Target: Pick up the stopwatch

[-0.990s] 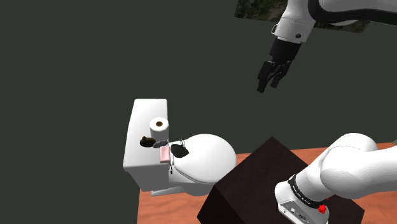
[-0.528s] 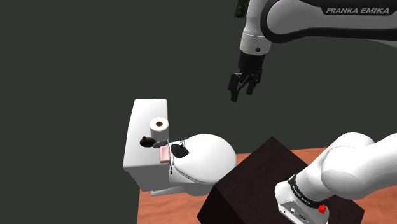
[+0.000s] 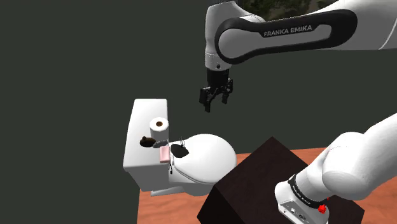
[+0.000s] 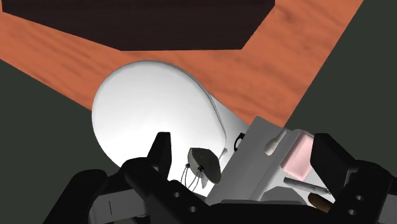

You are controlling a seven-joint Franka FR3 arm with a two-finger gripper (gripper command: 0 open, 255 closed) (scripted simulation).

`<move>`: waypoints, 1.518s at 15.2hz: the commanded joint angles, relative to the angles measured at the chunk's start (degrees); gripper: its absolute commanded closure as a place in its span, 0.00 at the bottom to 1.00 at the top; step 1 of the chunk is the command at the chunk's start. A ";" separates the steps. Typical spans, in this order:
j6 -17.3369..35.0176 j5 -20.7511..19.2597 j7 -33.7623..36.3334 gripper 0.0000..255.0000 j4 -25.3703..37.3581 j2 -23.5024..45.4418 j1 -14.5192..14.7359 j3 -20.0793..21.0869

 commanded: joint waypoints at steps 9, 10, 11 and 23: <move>1.46 -8.46 10.92 0.00 16.53 24.91 4.80 3.14; 1.16 -9.30 11.80 0.00 18.64 27.47 5.51 3.10; 0.77 -10.12 12.63 0.00 20.84 30.04 6.25 3.02; -11.46 -16.84 17.34 0.00 59.79 64.94 17.05 -0.29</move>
